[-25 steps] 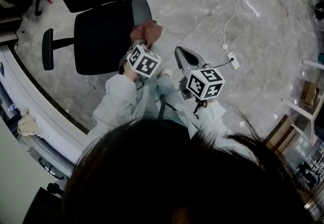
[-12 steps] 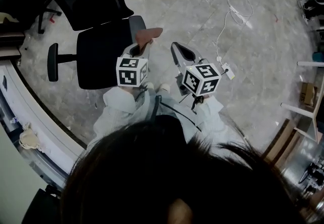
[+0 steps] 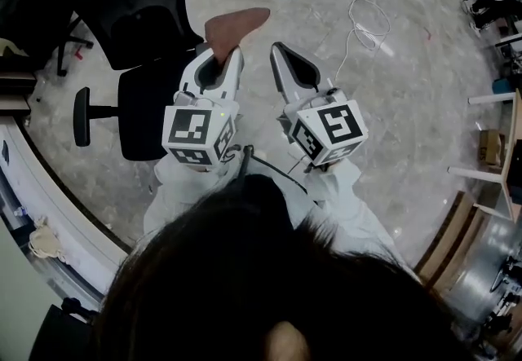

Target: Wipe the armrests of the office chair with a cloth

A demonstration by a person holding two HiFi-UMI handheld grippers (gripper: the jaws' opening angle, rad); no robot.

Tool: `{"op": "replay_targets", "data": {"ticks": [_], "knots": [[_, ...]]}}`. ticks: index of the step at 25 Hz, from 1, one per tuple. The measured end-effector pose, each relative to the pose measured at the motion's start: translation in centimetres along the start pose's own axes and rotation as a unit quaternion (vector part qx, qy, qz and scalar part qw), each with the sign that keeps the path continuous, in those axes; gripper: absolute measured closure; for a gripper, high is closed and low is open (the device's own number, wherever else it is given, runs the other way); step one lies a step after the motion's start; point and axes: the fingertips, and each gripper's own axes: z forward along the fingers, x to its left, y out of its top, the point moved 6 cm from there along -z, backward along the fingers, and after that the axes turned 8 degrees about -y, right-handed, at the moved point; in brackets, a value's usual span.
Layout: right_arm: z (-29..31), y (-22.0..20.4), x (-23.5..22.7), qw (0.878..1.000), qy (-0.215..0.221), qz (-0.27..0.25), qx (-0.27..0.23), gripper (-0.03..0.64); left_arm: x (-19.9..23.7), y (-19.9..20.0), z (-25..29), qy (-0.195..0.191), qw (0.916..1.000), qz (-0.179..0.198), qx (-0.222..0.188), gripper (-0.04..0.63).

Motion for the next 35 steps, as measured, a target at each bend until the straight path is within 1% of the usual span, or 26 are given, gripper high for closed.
{"op": "replay_targets", "data": {"ticks": [2, 5, 12, 20, 35], "knots": [[-0.4, 0.33, 0.28, 1.0, 0.003, -0.01, -0.006, 0.616, -0.44, 0.2, -0.04, -0.006, 1.0, -0.001, 0.0, 0.557], [-0.4, 0.1, 0.54, 1.0, 0.006, -0.007, -0.009, 0.617, -0.52, -0.03, 0.15, -0.013, 0.9999, -0.003, 0.007, 0.558], [-0.03, -0.45, 0.67, 1.0, 0.016, -0.011, 0.008, 0.617, -0.83, -0.06, 0.46, -0.02, 0.9997, 0.005, 0.014, 0.557], [0.04, -0.31, 0.56, 1.0, 0.017, -0.01, 0.004, 0.617, -1.03, 0.08, 0.46, -0.018, 0.9997, 0.012, 0.009, 0.558], [0.11, -0.41, 0.27, 1.0, 0.011, -0.009, 0.005, 0.617, -0.35, 0.0, 0.1, -0.014, 0.9999, 0.001, 0.001, 0.557]]}}
